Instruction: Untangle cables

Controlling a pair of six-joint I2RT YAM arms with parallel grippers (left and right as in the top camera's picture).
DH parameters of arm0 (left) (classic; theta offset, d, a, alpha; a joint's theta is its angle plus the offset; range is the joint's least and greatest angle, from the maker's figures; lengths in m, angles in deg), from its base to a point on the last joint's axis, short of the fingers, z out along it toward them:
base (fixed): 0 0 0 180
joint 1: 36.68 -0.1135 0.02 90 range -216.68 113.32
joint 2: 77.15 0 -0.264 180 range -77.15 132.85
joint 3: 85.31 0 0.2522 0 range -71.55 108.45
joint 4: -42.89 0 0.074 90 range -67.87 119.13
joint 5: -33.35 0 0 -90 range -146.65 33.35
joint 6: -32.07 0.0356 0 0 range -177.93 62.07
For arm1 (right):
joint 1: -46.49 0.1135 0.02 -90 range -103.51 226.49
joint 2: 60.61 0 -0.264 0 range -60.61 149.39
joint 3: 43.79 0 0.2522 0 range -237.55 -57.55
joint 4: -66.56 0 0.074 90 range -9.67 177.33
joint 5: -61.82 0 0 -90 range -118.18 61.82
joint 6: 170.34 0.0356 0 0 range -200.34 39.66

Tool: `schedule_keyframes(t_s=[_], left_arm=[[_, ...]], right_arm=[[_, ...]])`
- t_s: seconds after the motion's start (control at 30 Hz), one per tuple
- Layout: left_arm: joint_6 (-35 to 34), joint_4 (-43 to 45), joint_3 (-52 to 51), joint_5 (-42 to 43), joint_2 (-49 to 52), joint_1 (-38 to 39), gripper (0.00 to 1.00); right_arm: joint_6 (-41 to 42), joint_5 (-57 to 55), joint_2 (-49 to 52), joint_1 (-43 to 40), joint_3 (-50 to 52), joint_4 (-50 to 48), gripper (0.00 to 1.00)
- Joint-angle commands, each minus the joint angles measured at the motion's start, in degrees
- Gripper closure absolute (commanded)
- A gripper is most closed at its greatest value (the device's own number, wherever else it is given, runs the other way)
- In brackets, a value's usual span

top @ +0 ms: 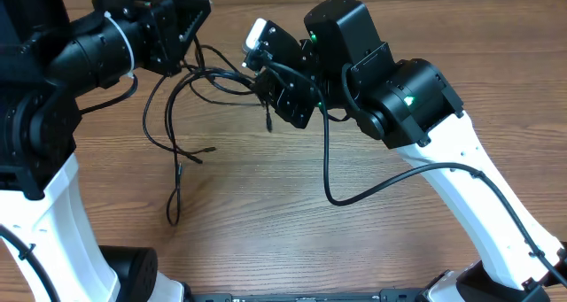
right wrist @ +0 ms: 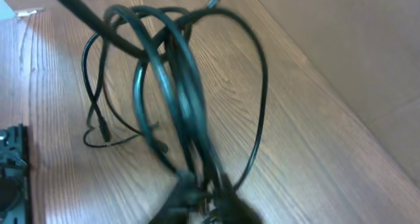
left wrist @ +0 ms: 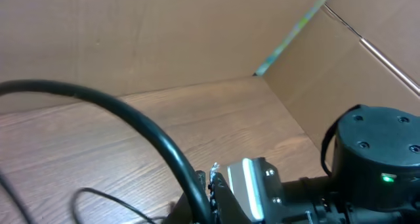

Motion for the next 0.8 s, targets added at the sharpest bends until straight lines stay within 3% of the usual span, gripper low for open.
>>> schedule_keyframes(t_s=[0.0, 0.23, 0.33, 0.37, 0.4, 0.43, 0.47, 0.77], left_arm=[[-0.48, 0.04, 0.2, 1.22, -0.35, 0.96, 0.96], [2.78, -7.8, 0.2, -10.6, -0.33, 0.9, 0.96], [2.91, -7.17, 0.2, -7.8, -0.35, 0.92, 0.96], [2.86, -6.38, 0.2, -5.86, -0.37, 0.92, 0.96], [2.75, -5.57, 0.2, -3.98, -0.37, 0.92, 0.96], [2.4, -4.85, 0.2, -2.43, -0.37, 0.92, 0.96], [1.95, -4.42, 0.2, -1.84, -0.37, 0.92, 0.96], [0.94, -4.37, 0.2, 2.43, -0.35, 0.96, 0.96]], right_arm=[[0.24, 0.31, -1.95, 0.07, -0.7, -0.5, 0.96], [3.63, -2.51, -6.12, -0.83, -4.5, -1.18, 0.96], [4.74, -2.51, -8.2, -1.03, -4.96, -2.43, 0.96], [4.74, -2.49, -8.22, -1.01, -4.94, -2.21, 0.87], [4.87, -2.49, -8.13, -1.01, -4.9, -1.79, 0.52], [5.57, -2.51, -7.87, -1.03, -4.79, -1.33, 0.25], [6.21, -2.47, -7.45, -1.01, -4.79, -0.83, 0.2], [6.23, 1.86, -1.86, -0.68, -4.79, 0.52, 0.33]])
